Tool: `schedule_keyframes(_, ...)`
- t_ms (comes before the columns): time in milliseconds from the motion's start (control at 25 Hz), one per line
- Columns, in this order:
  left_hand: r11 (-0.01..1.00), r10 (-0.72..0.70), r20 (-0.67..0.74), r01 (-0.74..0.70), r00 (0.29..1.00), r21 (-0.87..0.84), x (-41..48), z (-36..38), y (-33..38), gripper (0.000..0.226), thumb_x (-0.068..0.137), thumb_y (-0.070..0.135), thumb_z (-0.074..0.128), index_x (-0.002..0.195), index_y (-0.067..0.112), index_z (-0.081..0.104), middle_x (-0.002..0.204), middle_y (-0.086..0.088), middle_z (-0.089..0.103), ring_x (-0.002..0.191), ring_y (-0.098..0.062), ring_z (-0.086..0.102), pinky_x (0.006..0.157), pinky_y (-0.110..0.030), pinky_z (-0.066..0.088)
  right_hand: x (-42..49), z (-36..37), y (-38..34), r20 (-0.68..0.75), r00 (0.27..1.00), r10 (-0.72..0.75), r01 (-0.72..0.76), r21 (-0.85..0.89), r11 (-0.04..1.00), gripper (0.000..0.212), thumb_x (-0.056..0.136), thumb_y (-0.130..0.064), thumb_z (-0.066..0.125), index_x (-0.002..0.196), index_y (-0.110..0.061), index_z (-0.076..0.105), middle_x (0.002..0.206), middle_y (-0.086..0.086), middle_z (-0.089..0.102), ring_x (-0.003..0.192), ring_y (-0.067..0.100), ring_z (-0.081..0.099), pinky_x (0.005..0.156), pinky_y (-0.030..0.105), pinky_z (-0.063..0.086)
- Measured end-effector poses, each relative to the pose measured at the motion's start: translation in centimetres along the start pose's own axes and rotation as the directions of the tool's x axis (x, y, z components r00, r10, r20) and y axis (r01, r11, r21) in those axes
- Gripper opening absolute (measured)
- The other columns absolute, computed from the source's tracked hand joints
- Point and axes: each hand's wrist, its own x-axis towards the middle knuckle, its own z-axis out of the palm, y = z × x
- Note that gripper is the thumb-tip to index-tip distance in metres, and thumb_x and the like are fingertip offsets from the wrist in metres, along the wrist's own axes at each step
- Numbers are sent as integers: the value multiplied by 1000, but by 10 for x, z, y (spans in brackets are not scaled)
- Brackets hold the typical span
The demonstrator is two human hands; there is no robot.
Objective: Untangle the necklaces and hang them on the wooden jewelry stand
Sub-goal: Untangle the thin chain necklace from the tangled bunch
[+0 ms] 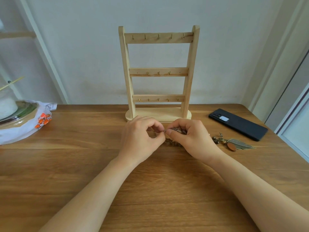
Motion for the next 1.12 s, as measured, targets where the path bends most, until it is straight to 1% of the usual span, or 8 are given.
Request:
schedule_keyframes(320,999,-9,22,10,1000,-49,-1,-2,0,1,76,31,76,75,29,75,75,18,68,81,-6,61,69,-27,51,0,1,2,3,999,-44,44,-59,997,4,92,-19,72,93,-21,75,71,5,69,59,10,55,55,22,44)
schedule_keyframes(440,998,58,6,-58,998,26,0,-3,-1,7,74,33,70,72,28,73,72,18,64,77,-6,57,65,-30,50,0,2,4,-12,999,-46,45,-76,996,4,91,-18,72,94,-19,75,73,5,70,66,19,62,61,32,50)
schedule_keyframes(600,986,111,17,-112,994,125,0,-2,-1,4,69,29,72,68,26,69,71,17,60,75,-5,49,61,-29,48,-3,3,1,11,996,-93,94,-136,986,6,91,-18,71,95,-20,75,74,0,71,69,15,66,64,31,54)
schedule_keyframes(800,960,-175,106,194,979,-201,3,-7,0,16,74,12,78,66,23,71,65,16,64,62,-7,51,59,-14,42,-2,2,0,-2,998,-70,69,-92,993,5,91,-20,73,92,-21,77,74,-5,71,68,10,63,60,16,47)
schedule_keyframes(920,770,-406,173,438,897,-464,8,-6,3,20,82,5,68,66,17,66,55,15,53,56,-4,45,62,-15,41,-2,1,0,-18,999,-42,41,-63,997,5,91,-18,71,92,-20,76,73,0,71,67,13,61,60,21,47)
schedule_keyframes(1000,649,-476,179,481,861,-589,10,-11,0,19,84,9,68,68,20,67,59,12,54,61,-5,49,69,-20,42,0,-3,3,-43,999,-20,18,-64,998,6,92,-17,70,91,-20,76,72,4,70,68,19,60,63,28,49)
schedule_keyframes(1040,673,-444,170,452,880,-586,10,-13,-1,17,85,10,70,73,21,70,64,13,60,65,-4,53,69,-18,44,1,-4,4,-52,999,-14,10,-72,997,6,92,-17,70,91,-20,76,70,4,69,65,18,59,61,28,48)
schedule_keyframes(1120,839,-283,153,321,947,-440,7,-15,-2,10,85,14,76,87,25,76,80,16,71,72,-3,58,67,-13,45,1,-5,4,-58,998,-26,21,-86,996,6,91,-17,71,89,-21,75,63,-1,64,56,9,53,55,21,43)
